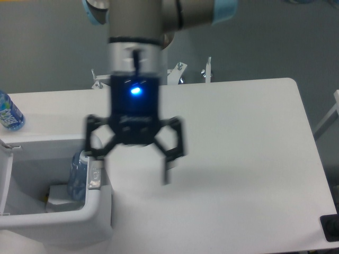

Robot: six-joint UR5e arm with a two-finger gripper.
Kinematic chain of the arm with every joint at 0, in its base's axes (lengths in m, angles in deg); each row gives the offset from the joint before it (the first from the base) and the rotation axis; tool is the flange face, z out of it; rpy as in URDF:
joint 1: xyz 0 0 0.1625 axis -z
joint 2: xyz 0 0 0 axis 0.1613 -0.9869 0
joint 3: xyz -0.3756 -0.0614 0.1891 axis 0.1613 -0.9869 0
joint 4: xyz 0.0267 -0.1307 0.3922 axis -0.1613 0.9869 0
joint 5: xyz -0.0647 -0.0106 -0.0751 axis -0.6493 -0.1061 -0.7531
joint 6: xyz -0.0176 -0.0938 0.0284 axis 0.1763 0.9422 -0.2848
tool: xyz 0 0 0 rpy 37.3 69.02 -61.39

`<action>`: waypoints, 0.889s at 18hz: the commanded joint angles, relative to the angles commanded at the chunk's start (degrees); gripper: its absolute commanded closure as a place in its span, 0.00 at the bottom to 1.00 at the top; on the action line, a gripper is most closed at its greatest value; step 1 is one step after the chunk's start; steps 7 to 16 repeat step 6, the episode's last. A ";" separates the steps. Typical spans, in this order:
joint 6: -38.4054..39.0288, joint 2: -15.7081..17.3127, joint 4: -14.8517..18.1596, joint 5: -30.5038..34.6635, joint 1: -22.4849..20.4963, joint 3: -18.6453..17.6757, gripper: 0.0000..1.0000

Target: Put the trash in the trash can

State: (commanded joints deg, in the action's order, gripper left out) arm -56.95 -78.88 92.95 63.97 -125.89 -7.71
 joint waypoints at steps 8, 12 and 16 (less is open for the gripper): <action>-18.47 5.27 6.69 9.25 -2.20 -6.41 0.00; -18.47 5.27 6.69 9.25 -2.20 -6.41 0.00; -18.47 5.27 6.69 9.25 -2.20 -6.41 0.00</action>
